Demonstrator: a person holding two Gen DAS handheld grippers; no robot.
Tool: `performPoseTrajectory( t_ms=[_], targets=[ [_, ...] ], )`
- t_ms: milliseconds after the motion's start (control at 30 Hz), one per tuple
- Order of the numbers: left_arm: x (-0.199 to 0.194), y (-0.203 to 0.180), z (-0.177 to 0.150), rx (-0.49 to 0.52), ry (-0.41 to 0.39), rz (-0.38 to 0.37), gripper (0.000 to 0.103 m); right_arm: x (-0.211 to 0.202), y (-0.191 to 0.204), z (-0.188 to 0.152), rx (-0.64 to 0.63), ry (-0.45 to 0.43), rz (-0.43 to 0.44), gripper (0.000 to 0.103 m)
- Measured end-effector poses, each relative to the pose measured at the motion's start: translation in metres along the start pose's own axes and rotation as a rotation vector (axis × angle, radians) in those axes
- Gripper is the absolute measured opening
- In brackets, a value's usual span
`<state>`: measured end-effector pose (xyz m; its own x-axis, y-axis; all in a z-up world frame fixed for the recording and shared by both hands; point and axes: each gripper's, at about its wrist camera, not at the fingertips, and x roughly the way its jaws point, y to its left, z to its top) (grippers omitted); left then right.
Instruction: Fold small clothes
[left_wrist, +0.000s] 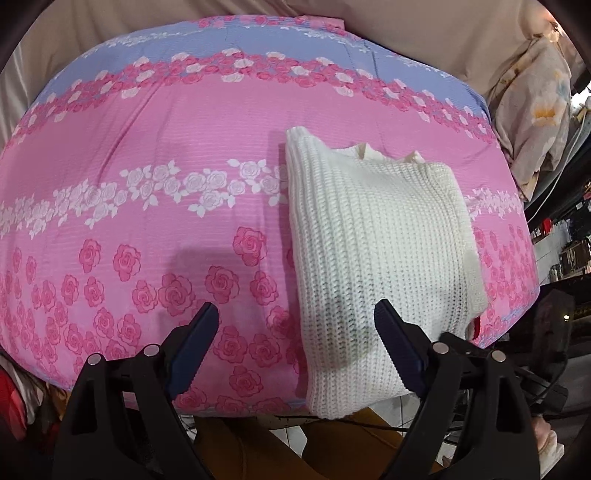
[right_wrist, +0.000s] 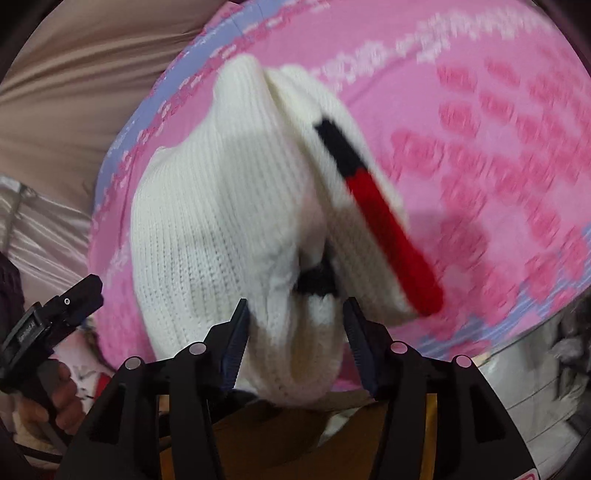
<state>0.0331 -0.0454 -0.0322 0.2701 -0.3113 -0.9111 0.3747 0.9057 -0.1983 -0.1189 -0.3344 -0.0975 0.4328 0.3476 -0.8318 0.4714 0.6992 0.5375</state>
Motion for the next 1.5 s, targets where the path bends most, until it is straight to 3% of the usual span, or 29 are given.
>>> performPoseTrajectory(
  t_ms=[33, 67, 133, 267, 333, 400, 467, 533, 700, 833, 933, 1033, 1067, 1200, 1367, 1433, 1500],
  targets=[
    [0.001, -0.001, 0.000, 0.006, 0.004, 0.000, 0.084, 0.002, 0.002, 0.002, 0.008, -0.004, -0.003, 0.020],
    [0.001, -0.003, 0.000, 0.009, 0.006, 0.002, 0.084, 0.001, 0.009, 0.006, -0.011, -0.013, -0.002, 0.015],
    [-0.002, -0.004, 0.000, 0.013, -0.008, 0.004, 0.084, -0.017, 0.036, 0.012, -0.097, -0.080, -0.041, 0.013],
    [-0.008, -0.005, 0.002, 0.014, -0.045, -0.002, 0.084, -0.104, 0.110, 0.018, -0.327, -0.353, -0.015, 0.012],
    [-0.006, -0.006, 0.001, 0.021, -0.036, -0.007, 0.084, -0.119, 0.116, 0.021, -0.370, -0.419, -0.027, 0.012],
    [-0.001, -0.009, 0.000, 0.027, -0.015, -0.009, 0.084, -0.096, 0.090, 0.029, -0.351, -0.385, -0.112, 0.012],
    [0.003, -0.013, -0.001, 0.037, 0.000, -0.010, 0.084, -0.043, 0.035, 0.038, -0.230, -0.242, -0.186, 0.012],
    [0.004, -0.021, 0.000, 0.061, 0.000, -0.008, 0.084, -0.010, -0.009, 0.032, -0.093, -0.142, -0.177, 0.012],
    [0.009, -0.045, 0.007, 0.099, -0.046, 0.009, 0.084, -0.020, 0.010, 0.029, -0.139, -0.152, -0.173, 0.016],
    [0.040, -0.057, 0.009, 0.068, 0.063, 0.044, 0.084, -0.015, 0.017, 0.032, -0.192, -0.098, -0.187, 0.017],
    [0.050, -0.057, 0.002, 0.062, 0.096, 0.058, 0.084, -0.018, 0.021, 0.017, -0.201, -0.084, -0.146, 0.015],
    [0.062, -0.053, -0.006, 0.054, 0.129, 0.077, 0.085, 0.006, 0.003, 0.010, -0.178, -0.029, -0.220, 0.015],
    [0.067, -0.051, -0.008, 0.037, 0.144, 0.071, 0.085, 0.010, -0.004, 0.011, -0.161, -0.016, -0.207, 0.015],
    [0.066, -0.054, -0.011, 0.047, 0.116, 0.098, 0.085, -0.012, 0.005, 0.021, -0.156, -0.039, -0.177, 0.025],
    [0.065, -0.053, -0.016, 0.042, 0.108, 0.109, 0.085, -0.047, 0.027, 0.040, -0.207, -0.154, -0.171, 0.040],
    [0.064, -0.053, -0.017, 0.035, 0.110, 0.107, 0.085, -0.045, 0.035, 0.051, -0.227, -0.183, -0.161, 0.048],
    [0.064, -0.052, -0.018, 0.032, 0.112, 0.108, 0.086, -0.030, 0.038, 0.062, -0.254, -0.182, -0.177, 0.049]
  ],
)
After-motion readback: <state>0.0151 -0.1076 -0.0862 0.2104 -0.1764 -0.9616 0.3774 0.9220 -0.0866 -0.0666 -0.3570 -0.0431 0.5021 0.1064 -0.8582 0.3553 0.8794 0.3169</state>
